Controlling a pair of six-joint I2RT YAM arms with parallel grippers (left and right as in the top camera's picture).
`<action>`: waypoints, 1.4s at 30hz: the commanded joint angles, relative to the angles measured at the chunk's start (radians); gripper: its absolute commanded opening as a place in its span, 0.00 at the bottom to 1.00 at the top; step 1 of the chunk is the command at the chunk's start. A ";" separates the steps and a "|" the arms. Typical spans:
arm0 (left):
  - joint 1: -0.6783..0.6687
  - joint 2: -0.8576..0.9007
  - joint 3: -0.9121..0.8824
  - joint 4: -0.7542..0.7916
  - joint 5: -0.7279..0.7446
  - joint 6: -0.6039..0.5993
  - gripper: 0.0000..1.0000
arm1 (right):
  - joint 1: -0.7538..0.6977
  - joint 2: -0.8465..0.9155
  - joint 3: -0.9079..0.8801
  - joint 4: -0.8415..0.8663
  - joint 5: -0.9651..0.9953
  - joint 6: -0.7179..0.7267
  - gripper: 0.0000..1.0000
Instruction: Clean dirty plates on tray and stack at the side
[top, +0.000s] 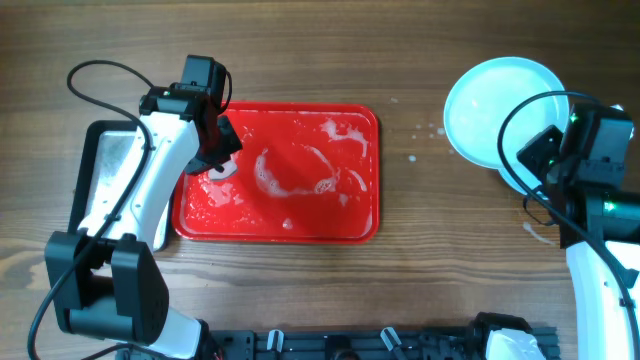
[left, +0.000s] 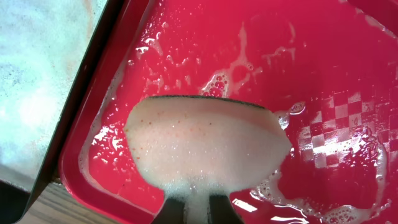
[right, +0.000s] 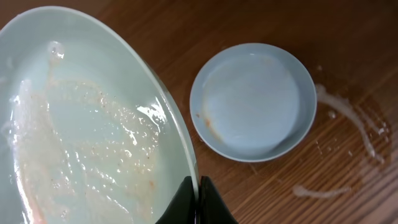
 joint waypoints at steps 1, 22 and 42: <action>0.002 -0.018 0.010 0.014 -0.012 -0.011 0.04 | 0.030 -0.003 0.001 0.024 -0.035 -0.091 0.04; 0.002 -0.016 0.010 0.051 0.040 -0.025 0.04 | 1.130 0.524 0.002 0.556 1.328 -0.311 0.04; 0.003 -0.016 0.008 0.053 0.035 -0.025 0.04 | 1.194 0.692 -0.017 0.710 1.327 -0.430 0.04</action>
